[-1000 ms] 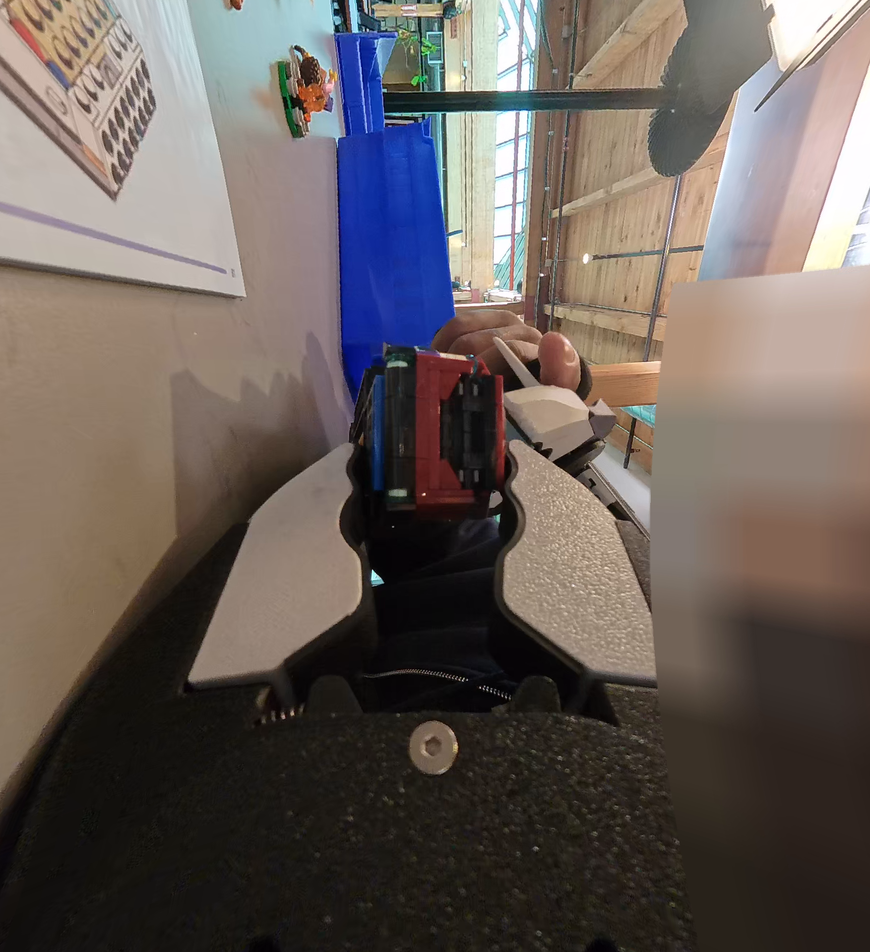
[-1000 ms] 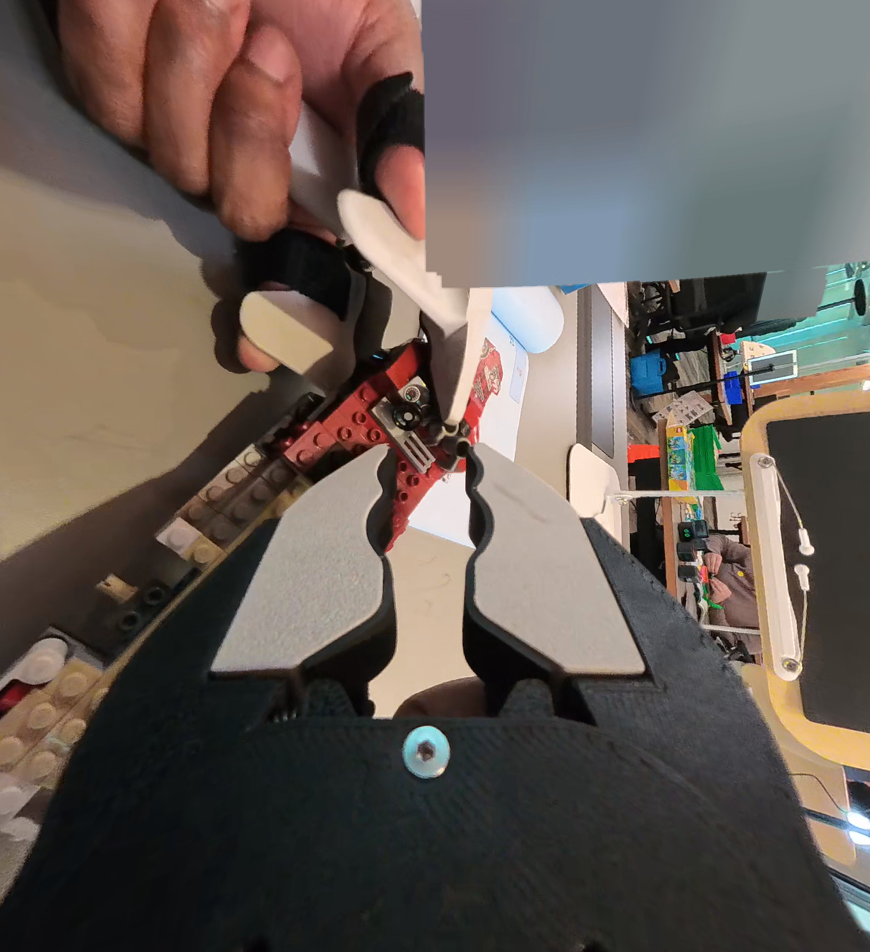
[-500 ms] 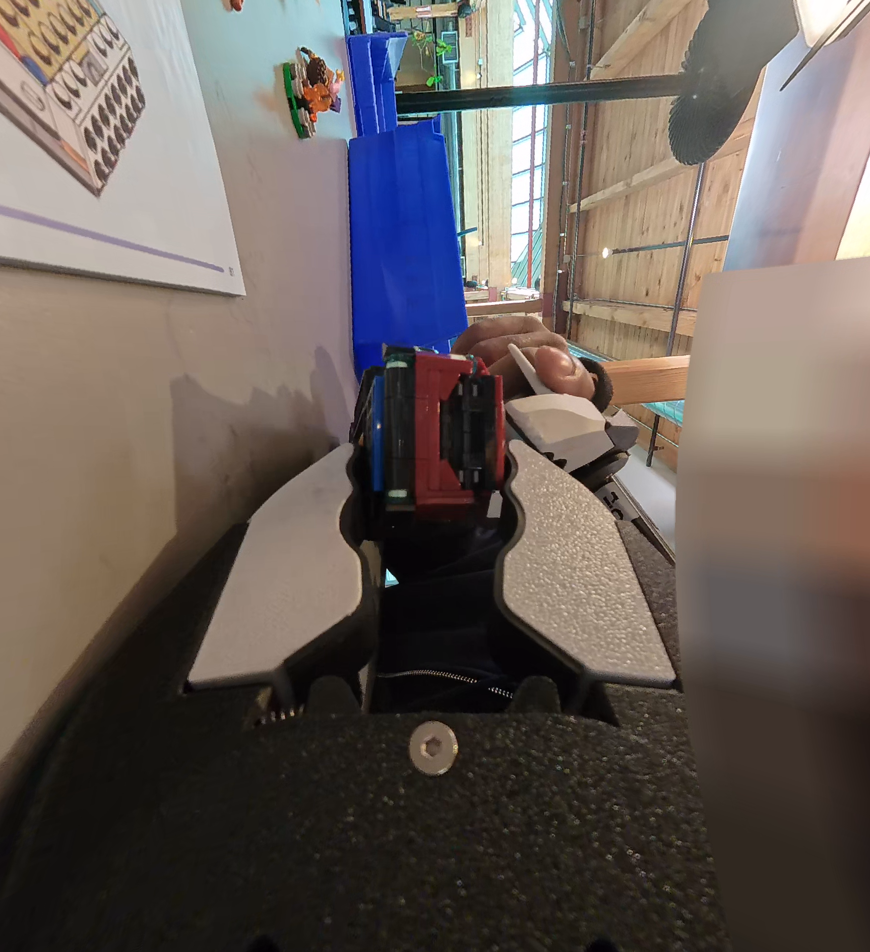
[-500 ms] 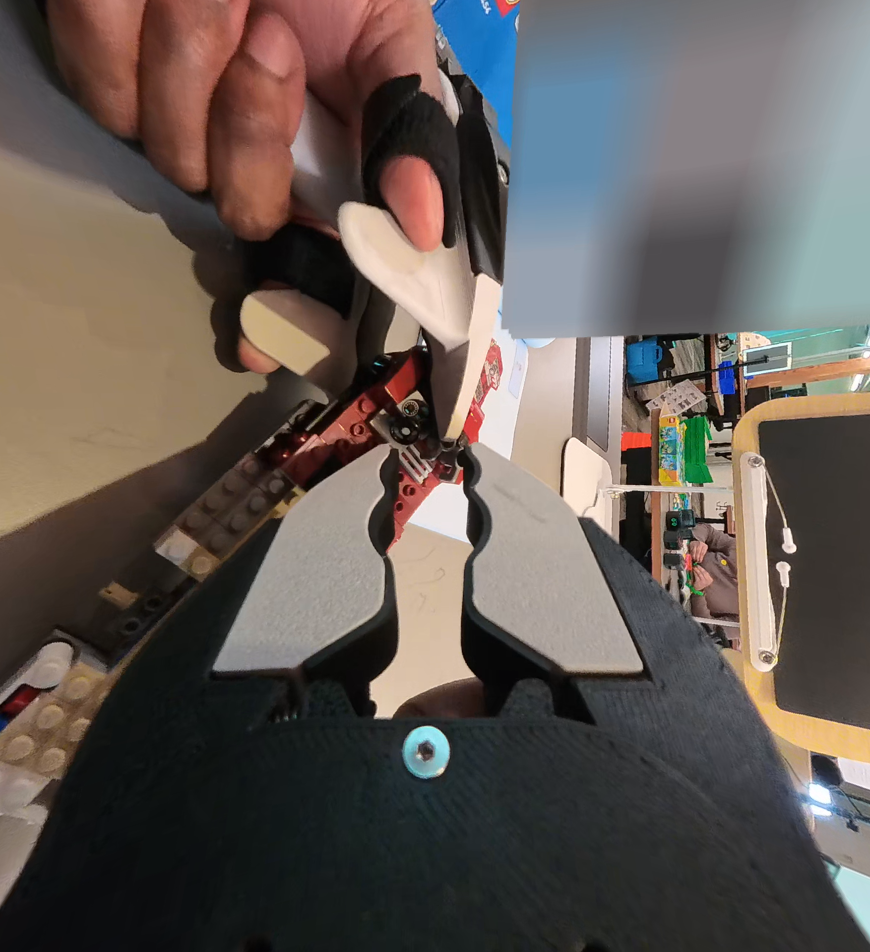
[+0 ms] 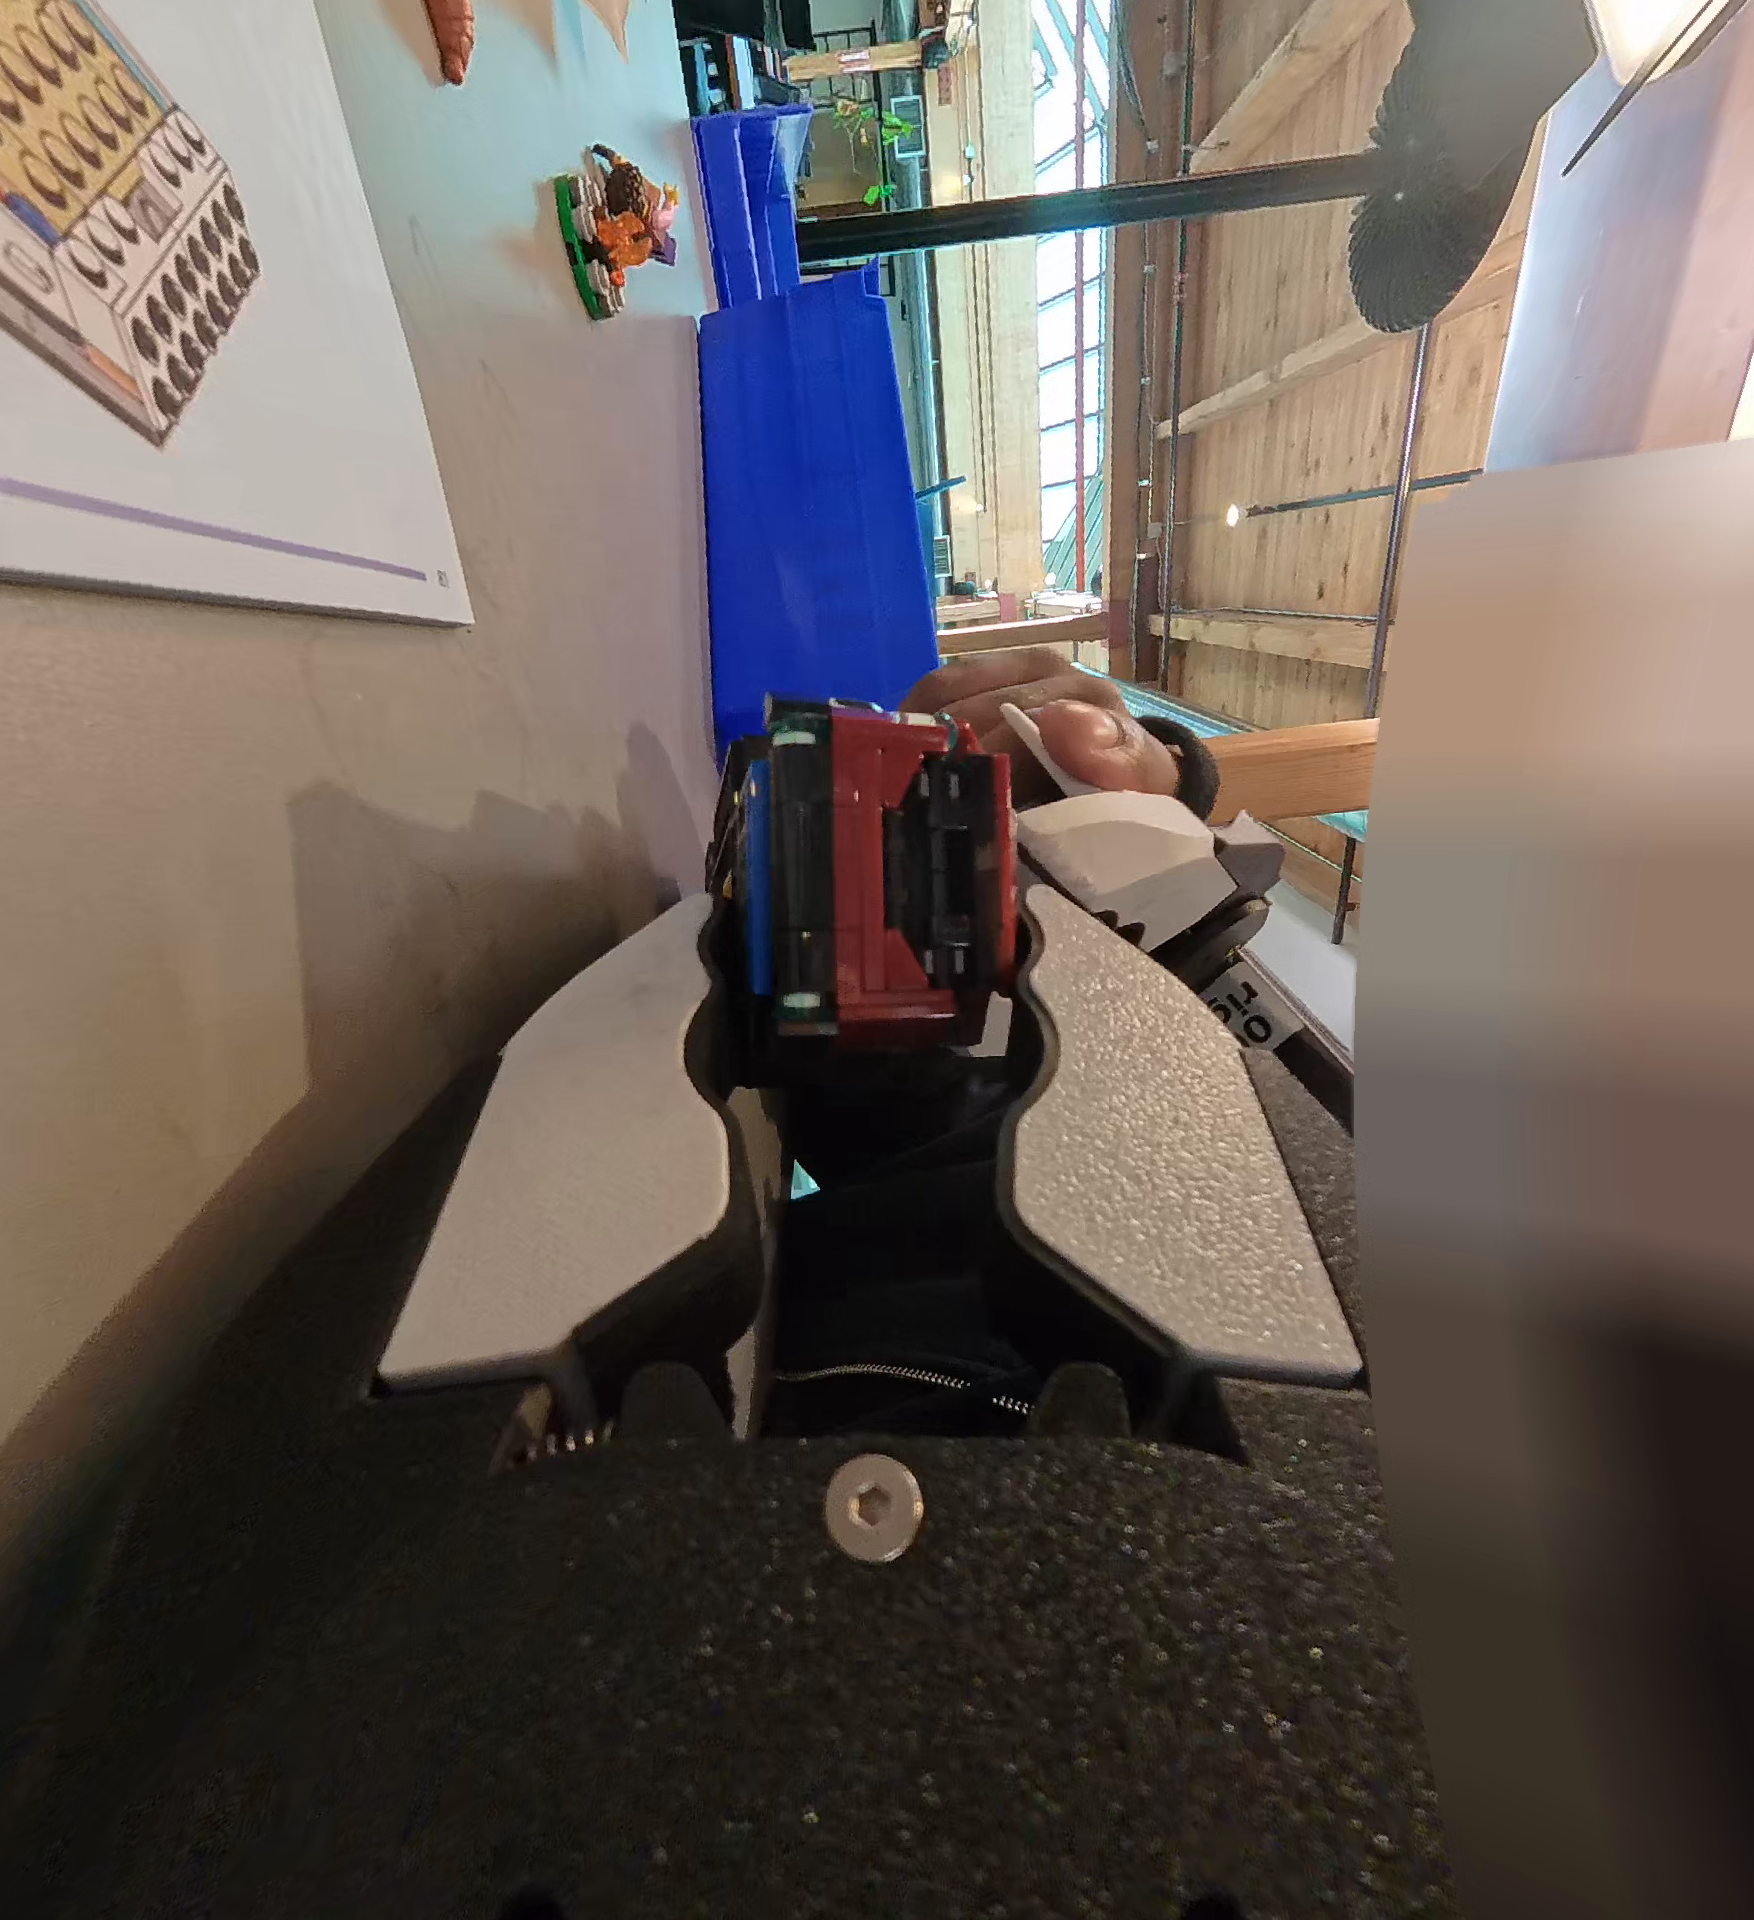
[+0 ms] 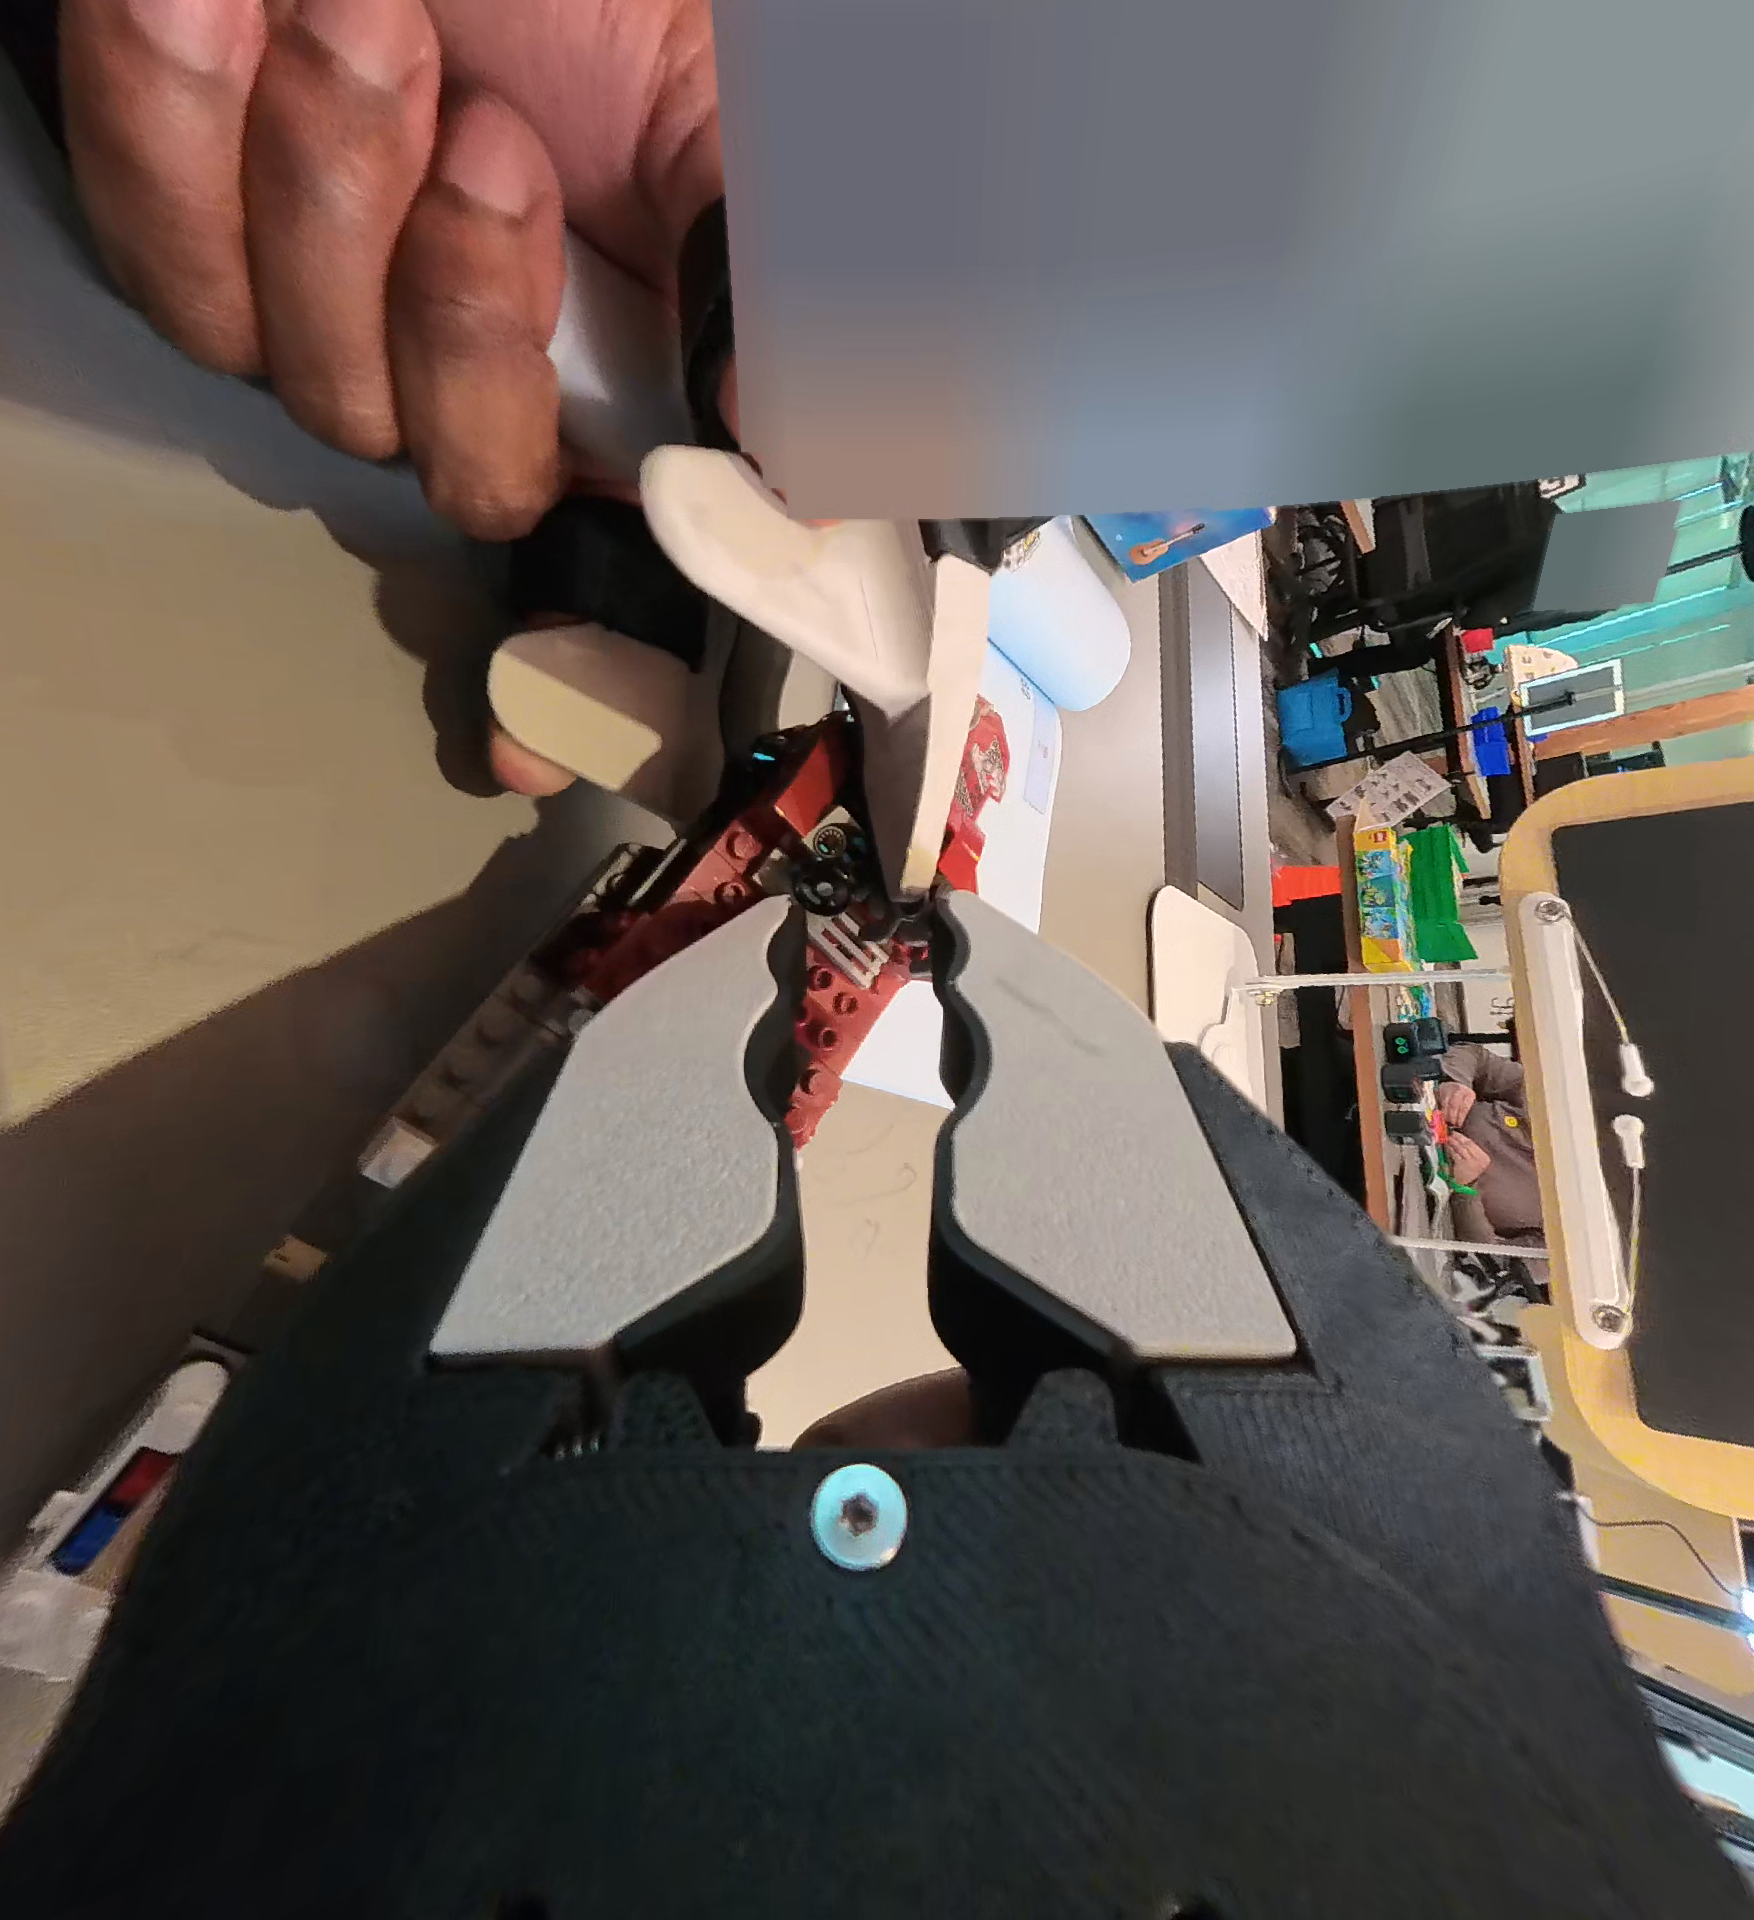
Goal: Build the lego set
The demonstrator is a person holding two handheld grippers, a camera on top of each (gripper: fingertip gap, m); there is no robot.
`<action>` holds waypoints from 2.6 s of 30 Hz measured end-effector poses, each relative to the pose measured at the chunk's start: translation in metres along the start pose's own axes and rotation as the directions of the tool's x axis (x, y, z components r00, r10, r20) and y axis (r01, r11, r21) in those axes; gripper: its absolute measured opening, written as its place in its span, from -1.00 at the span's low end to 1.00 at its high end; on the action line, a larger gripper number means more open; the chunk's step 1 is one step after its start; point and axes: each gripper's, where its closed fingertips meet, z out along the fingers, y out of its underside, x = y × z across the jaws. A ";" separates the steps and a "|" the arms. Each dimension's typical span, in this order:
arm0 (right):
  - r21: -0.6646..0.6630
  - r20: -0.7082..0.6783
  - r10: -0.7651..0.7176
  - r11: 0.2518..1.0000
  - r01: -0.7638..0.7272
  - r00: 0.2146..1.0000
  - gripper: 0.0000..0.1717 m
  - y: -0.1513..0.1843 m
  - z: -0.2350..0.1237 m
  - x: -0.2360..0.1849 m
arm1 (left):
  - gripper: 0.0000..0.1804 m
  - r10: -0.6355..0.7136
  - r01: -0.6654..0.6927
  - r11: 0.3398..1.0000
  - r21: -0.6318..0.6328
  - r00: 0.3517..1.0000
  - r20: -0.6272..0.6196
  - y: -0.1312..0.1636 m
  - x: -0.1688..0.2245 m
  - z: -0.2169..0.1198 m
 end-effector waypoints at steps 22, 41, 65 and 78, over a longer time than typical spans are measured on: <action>0.014 0.071 0.123 0.992 -0.124 0.990 -0.71 -0.001 -0.002 0.000 | -0.46 0.130 -0.128 0.991 -0.030 0.989 0.072 0.003 0.001 0.001; 0.030 0.132 0.218 0.974 -0.223 0.967 -0.68 -0.001 -0.003 -0.002 | -0.46 0.163 -0.159 0.986 -0.049 0.982 0.093 0.006 0.000 0.002; 0.073 0.150 0.277 0.954 -0.290 0.949 -0.69 0.000 0.001 -0.001 | -0.46 -0.036 0.036 0.999 -0.011 0.999 -0.009 0.003 -0.002 0.001; 0.111 0.138 0.328 0.932 -0.344 0.934 -0.65 -0.003 -0.003 0.003 | -0.46 -0.061 0.063 0.998 0.026 0.997 -0.045 -0.005 0.000 -0.002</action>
